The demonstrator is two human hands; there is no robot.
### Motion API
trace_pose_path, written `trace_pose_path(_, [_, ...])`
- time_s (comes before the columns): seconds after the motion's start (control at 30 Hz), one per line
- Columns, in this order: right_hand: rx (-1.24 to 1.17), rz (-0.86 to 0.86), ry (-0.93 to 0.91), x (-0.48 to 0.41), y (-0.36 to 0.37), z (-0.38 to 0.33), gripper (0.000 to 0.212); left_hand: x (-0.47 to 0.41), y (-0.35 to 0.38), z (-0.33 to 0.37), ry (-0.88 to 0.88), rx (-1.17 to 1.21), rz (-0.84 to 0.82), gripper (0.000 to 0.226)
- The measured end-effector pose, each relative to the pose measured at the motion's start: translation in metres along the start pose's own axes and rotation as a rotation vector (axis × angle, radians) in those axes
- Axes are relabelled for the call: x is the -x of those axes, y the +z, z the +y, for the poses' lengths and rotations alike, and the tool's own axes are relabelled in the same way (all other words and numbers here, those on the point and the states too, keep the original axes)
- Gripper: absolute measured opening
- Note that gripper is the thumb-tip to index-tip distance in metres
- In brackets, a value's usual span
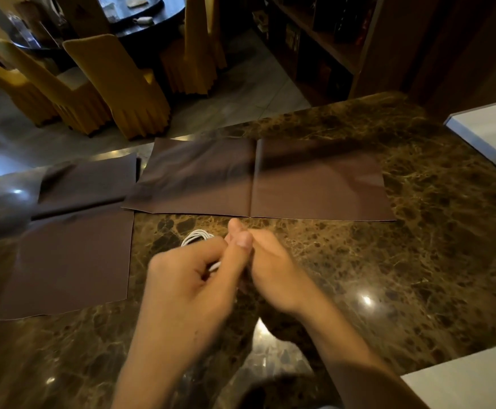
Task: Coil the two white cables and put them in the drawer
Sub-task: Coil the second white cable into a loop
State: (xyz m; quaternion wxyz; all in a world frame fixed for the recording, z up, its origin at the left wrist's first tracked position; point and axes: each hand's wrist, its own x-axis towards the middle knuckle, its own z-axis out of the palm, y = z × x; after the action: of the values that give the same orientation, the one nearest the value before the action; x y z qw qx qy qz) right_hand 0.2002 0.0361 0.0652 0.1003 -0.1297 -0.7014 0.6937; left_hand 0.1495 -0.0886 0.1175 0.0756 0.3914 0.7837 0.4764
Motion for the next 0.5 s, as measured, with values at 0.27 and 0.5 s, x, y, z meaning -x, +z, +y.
trace_pose_path(0.27, [-0.101,-0.145,0.146,0.018,0.028,-0.004,0.053,-0.017,-0.017,-0.009,0.067,-0.035,0.161,0.059])
trace_pose_path(0.5, [-0.183,-0.219,0.069,0.025,0.034,-0.008,0.066,-0.030,-0.011,-0.031,0.050,0.150,0.153,0.063])
